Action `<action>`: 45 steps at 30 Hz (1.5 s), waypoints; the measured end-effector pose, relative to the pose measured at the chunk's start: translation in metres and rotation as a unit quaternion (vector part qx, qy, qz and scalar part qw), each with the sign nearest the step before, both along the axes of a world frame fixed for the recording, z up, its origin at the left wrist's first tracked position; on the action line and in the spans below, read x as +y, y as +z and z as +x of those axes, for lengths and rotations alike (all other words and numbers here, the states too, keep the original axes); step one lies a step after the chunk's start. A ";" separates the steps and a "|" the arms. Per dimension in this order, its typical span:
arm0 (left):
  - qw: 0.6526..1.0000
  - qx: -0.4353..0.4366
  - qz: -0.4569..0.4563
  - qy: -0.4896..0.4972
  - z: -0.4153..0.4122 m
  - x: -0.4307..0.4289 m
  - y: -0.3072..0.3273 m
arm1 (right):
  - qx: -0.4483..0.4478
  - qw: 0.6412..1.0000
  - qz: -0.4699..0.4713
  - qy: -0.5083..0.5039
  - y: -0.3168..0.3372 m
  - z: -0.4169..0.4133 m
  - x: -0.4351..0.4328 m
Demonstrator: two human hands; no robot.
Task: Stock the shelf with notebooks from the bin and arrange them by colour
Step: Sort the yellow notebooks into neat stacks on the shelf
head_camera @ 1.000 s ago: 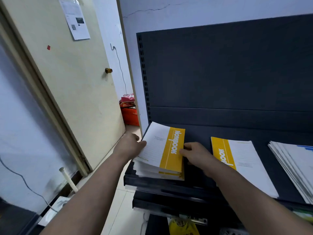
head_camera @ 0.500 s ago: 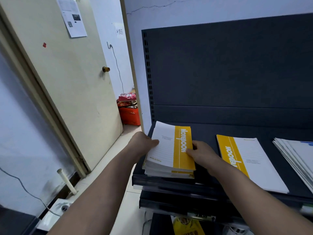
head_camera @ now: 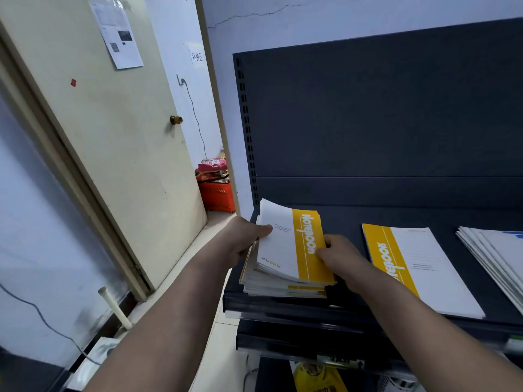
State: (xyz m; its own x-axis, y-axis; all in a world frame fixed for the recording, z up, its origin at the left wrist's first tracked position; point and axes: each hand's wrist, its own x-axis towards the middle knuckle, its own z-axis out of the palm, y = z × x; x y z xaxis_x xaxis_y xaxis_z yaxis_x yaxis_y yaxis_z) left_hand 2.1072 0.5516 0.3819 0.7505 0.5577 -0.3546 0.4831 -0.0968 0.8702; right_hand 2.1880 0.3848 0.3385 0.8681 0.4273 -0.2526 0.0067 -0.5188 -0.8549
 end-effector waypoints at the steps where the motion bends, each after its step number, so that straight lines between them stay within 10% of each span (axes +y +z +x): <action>1: 1.000 -0.001 -0.004 -0.005 0.000 -0.001 0.001 | 0.001 1.000 0.002 0.000 0.000 0.000 0.000; 24: 0.990 -0.099 0.068 -0.079 0.062 -0.083 0.026 | 0.025 0.981 0.177 -0.081 0.032 0.034 -0.092; 29: 0.963 -0.090 0.140 -0.212 0.082 -0.108 0.035 | -0.275 0.951 -0.100 -0.105 0.036 0.049 -0.131; 33: 0.919 -0.053 0.173 -0.349 0.097 -0.124 0.054 | -0.424 0.898 -0.116 0.003 0.071 0.059 -0.149; 45: 0.851 0.062 0.240 -0.463 0.125 -0.163 0.048 | -0.296 0.873 -0.323 0.214 0.091 0.091 -0.181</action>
State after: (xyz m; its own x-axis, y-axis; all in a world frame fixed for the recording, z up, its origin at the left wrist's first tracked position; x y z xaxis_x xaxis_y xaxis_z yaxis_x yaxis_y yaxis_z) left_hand 2.2327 0.3889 0.4299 0.9202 -0.1506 -0.3612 0.0909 -0.8156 0.5714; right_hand 2.2788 0.2041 0.4299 0.7242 0.6786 -0.1223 0.6594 -0.7335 -0.1651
